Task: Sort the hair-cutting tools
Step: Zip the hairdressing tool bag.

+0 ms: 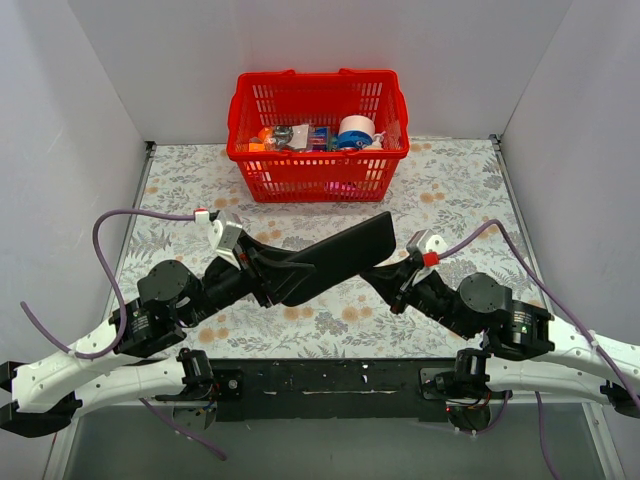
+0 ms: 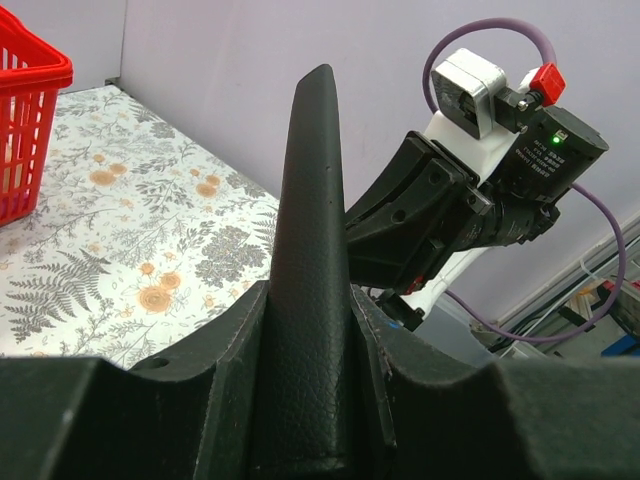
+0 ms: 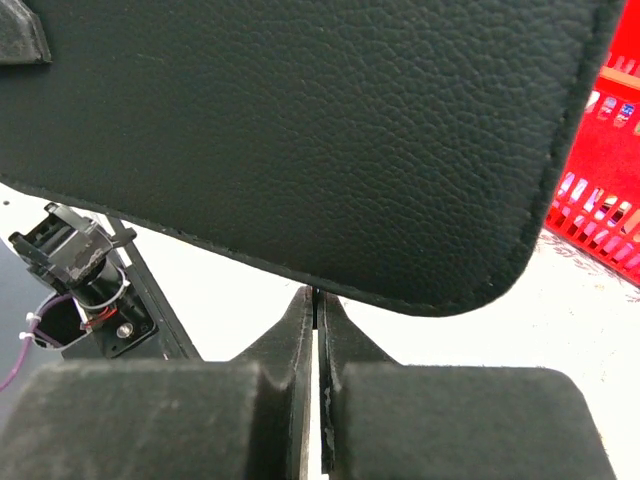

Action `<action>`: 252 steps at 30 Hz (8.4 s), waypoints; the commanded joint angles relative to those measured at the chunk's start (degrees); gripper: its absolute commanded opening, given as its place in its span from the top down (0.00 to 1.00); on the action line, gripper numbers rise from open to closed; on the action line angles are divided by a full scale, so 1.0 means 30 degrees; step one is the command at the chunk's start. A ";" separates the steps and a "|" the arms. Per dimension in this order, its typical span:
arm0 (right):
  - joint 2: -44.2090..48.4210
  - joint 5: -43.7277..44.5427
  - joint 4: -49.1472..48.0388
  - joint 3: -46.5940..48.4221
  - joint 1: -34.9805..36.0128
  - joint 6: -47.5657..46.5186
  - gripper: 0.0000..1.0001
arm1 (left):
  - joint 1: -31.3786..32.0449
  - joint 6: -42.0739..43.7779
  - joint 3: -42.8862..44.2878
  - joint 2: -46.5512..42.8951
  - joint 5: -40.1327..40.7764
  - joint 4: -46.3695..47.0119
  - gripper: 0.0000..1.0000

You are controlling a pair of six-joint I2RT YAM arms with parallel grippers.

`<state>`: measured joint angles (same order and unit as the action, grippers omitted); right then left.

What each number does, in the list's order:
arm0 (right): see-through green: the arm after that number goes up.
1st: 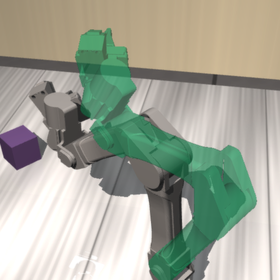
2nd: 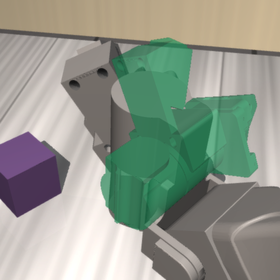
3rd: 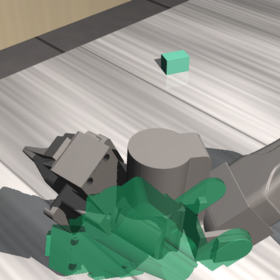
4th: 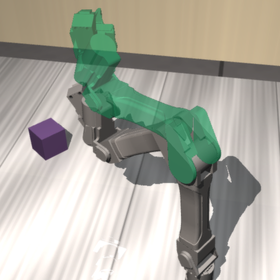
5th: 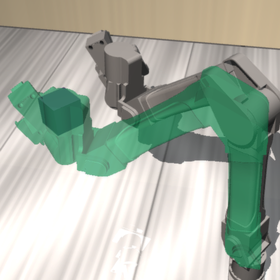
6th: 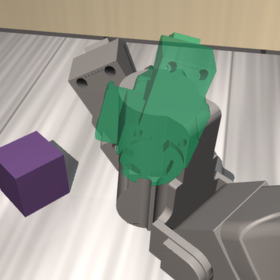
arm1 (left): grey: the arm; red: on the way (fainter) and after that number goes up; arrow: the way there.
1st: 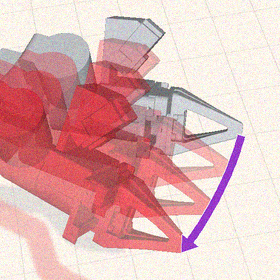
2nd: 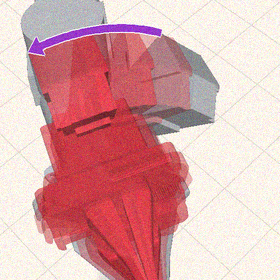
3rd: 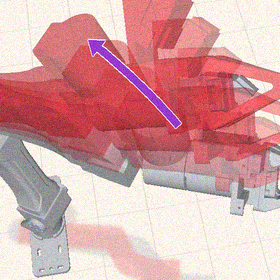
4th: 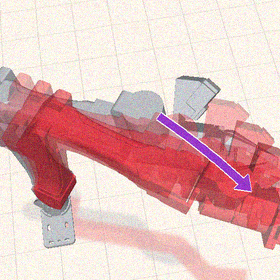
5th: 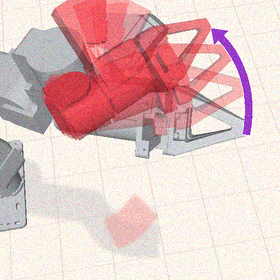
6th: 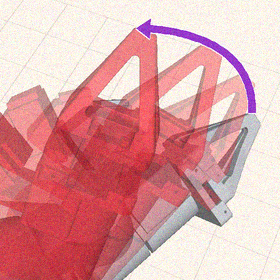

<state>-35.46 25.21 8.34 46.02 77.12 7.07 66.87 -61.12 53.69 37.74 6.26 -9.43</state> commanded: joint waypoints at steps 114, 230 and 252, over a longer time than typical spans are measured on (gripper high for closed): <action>0.1095 -0.4161 1.2485 0.4316 0.0396 -0.3708 0.20 | 0.0063 -0.1423 0.7591 0.2158 -0.4253 -1.0246 1.00; 0.0279 -0.6177 -0.4654 0.5725 0.0601 0.2330 0.99 | 0.0034 -0.2478 -1.2742 -0.6252 -0.3579 2.0662 0.21; -0.2503 -0.8229 -0.6236 0.4876 0.0601 0.2946 0.99 | 0.0063 -0.1744 -1.0574 -0.4376 -0.4431 2.1893 0.22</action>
<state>-42.78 1.28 -1.89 60.16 78.78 15.22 67.20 -67.16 19.44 23.31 -6.02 54.74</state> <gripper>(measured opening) 0.132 0.785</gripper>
